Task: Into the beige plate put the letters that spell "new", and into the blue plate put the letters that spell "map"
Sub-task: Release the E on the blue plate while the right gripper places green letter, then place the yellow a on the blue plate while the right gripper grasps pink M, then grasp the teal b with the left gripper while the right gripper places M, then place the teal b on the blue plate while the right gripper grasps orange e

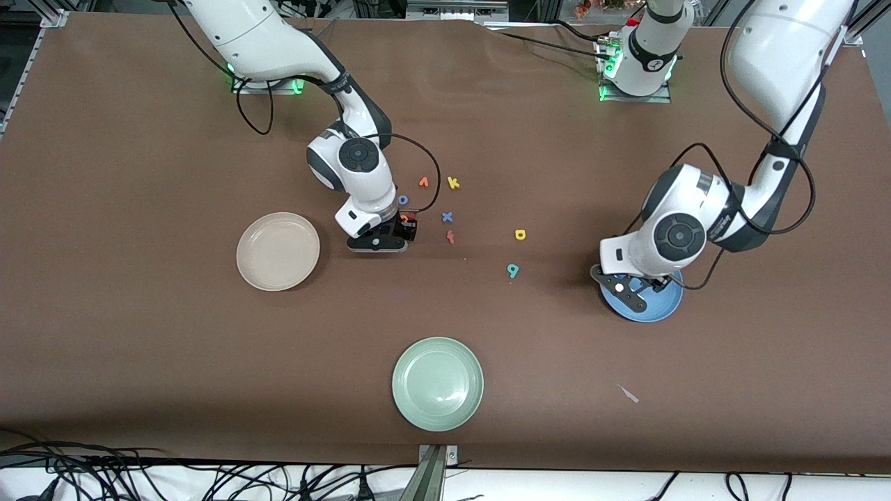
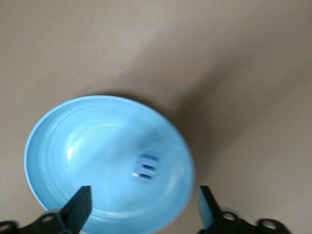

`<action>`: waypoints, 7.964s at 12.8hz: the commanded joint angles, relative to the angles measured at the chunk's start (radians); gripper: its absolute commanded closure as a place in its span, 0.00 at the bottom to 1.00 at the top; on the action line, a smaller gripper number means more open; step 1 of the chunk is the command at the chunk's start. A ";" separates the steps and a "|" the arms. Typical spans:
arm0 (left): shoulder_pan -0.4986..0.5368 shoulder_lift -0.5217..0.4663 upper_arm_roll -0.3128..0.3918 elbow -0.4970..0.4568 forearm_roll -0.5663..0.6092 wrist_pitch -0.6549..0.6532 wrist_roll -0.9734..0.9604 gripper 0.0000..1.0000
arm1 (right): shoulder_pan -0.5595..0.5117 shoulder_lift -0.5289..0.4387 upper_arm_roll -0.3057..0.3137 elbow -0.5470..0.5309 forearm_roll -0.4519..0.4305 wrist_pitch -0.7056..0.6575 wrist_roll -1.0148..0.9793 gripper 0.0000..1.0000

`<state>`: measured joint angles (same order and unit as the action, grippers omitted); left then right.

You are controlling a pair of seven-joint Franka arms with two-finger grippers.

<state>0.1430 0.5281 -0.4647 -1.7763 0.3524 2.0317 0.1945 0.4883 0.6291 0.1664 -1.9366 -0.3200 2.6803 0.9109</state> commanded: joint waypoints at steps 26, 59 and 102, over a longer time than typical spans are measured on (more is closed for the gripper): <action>-0.181 0.113 -0.086 -0.069 0.100 0.195 -0.951 1.00 | -0.241 -0.277 0.025 -0.191 -0.008 -0.214 -0.317 0.28; -0.252 0.279 -0.019 0.210 -0.032 0.235 -0.392 0.00 | -0.111 -0.049 0.147 -0.122 -0.146 -0.045 0.548 0.58; 0.116 0.024 -0.034 0.139 0.007 -0.129 0.281 0.00 | 0.035 0.007 0.028 0.057 0.088 -0.139 0.342 0.33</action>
<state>0.2577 0.6122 -0.4988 -1.6518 0.3857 1.9527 0.4593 0.5047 0.6041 0.1923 -1.9129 -0.1997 2.5412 1.2076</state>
